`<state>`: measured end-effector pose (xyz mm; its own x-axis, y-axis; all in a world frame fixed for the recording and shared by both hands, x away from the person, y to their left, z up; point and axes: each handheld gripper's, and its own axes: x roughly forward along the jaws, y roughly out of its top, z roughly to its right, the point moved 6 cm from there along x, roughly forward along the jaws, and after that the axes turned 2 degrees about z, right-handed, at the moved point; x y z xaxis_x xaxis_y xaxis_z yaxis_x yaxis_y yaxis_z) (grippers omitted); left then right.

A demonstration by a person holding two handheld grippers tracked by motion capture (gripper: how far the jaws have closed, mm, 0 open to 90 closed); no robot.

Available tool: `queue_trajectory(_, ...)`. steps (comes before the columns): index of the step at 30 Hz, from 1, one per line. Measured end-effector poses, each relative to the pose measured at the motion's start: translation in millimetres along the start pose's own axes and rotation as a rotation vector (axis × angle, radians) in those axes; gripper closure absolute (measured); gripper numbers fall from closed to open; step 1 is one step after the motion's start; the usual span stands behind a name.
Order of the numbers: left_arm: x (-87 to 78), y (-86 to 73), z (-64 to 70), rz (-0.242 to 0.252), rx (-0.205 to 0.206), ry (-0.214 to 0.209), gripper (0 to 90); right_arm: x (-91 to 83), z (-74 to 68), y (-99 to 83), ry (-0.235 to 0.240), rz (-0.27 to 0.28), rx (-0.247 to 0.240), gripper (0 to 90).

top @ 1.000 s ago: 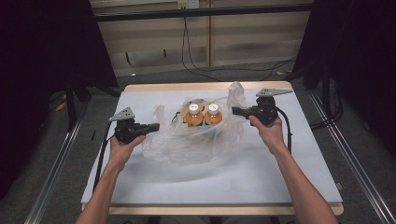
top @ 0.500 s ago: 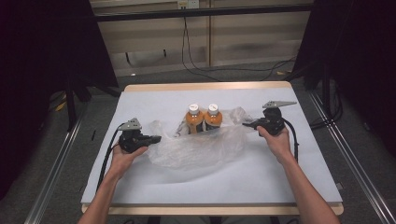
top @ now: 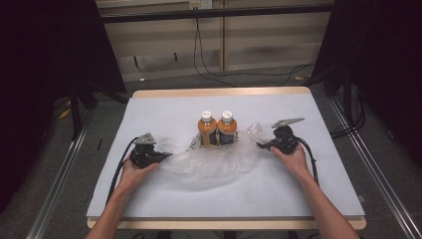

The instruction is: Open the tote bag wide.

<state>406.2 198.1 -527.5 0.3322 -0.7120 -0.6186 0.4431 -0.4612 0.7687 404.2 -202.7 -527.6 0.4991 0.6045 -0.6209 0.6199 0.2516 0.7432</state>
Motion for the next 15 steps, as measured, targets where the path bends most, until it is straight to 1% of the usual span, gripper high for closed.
queue_trajectory(2, -0.1, -0.1, 0.5, 0.001, -0.005, -0.003, 90.0, 2.3, 0.7, -2.4, -0.003, -0.004, -0.002, 90.0)
queue_trajectory(3, -0.4, -0.1, 1.1, -0.003, -0.003, -0.002, 90.0, 2.5, 0.7, -2.7, -0.002, 0.005, 0.004, 90.0)
queue_trajectory(4, -0.9, -0.2, 2.5, -0.001, -0.008, -0.008, 90.0, 2.1, -0.9, -2.6, -0.014, 0.001, -0.007, 90.0)
queue_trajectory(5, -0.9, -0.2, 2.5, -0.001, -0.008, -0.008, 89.6, 2.1, -0.9, -2.6, -0.014, 0.001, -0.007, 90.0)
queue_trajectory(6, -2.4, 1.2, 3.2, 0.021, -0.02, -0.025, 89.6, 1.9, -1.3, -2.6, -0.024, 0.002, -0.01, 89.5)
queue_trajectory(7, -5.0, 3.2, 3.3, 0.038, -0.03, -0.031, 87.1, 0.7, -2.3, -2.1, -0.025, 0.005, -0.013, 86.2)
queue_trajectory(8, -11.4, 8.3, 2.2, 0.092, -0.058, -0.03, 78.4, -2.9, -3.4, 0.5, -0.007, 0.03, -0.008, 77.7)
queue_trajectory(9, -11.4, 8.3, 2.2, 0.092, -0.058, -0.03, 75.8, -2.9, -3.4, 0.5, -0.007, 0.03, -0.008, 77.7)
queue_trajectory(10, -17.1, 11.6, 2.5, 0.124, -0.071, -0.037, 75.8, -6.0, -4.2, 3.1, -0.001, 0.05, -0.003, 74.7)
queue_trajectory(11, -24.7, 15.0, 1.7, 0.154, -0.083, -0.025, 68.4, -14.7, -7.6, 10.0, 0.015, 0.089, -0.002, 62.8)
queue_trajectory(12, -28.7, 16.5, 1.9, 0.171, -0.088, -0.023, 65.6, -17.5, -8.4, 12.3, 0.016, 0.105, -0.002, 58.8)
queue_trajectory(13, -32.6, 17.6, 2.1, 0.182, -0.09, -0.019, 64.7, -20.9, -10.0, 14.9, 0.021, 0.121, 0.002, 55.3)
queue_trajectory(14, -36.4, 18.8, 2.4, 0.19, -0.092, -0.008, 61.7, -24.3, -11.9, 17.1, 0.027, 0.134, -0.004, 52.4)
queue_trajectory(15, -36.4, 18.8, 2.4, 0.19, -0.092, -0.008, 56.4, -24.3, -11.9, 17.1, 0.027, 0.134, -0.004, 52.4)
